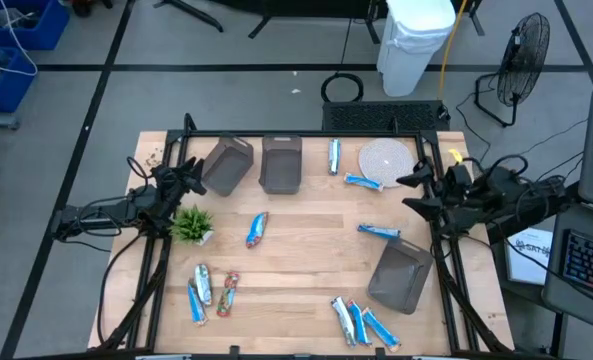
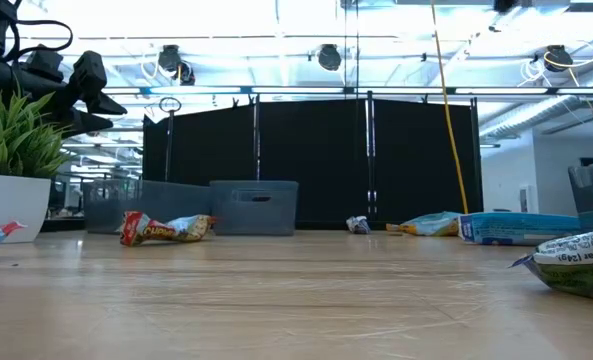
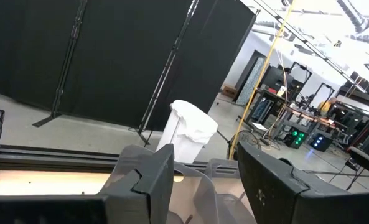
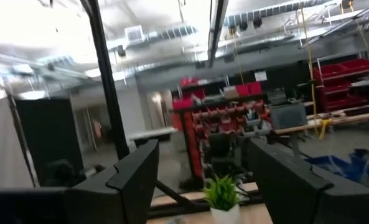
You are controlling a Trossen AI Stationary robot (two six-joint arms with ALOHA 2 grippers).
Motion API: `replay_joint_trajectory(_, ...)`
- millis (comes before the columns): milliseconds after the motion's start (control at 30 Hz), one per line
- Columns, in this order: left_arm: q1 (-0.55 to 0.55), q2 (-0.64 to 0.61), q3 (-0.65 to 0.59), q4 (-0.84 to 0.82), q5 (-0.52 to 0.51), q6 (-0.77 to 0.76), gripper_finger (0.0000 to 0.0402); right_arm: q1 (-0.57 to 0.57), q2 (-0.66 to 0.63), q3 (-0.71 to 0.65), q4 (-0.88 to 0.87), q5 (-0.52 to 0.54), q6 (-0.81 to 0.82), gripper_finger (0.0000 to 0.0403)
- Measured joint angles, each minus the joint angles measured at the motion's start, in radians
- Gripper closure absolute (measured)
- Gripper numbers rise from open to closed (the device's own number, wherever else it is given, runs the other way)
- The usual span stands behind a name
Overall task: Pick and place Granola Bars by type
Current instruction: Put the yellow granola bar into the bottom black transparent bin
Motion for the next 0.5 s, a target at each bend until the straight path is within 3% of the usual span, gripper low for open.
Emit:
replay_joint_trajectory(200, 0.000, 0.000, 0.000, 0.000, 0.000, 0.000, 0.0220, 0.000, 0.172, 0.225, -0.050, -0.002, -0.085, 0.0134)
replay_joint_trajectory(500, 0.000, 0.000, 0.000, 0.000, 0.001, 0.000, 0.0220, 0.000, 0.318, 0.525, -0.217, 0.041, -0.200, 0.0096)
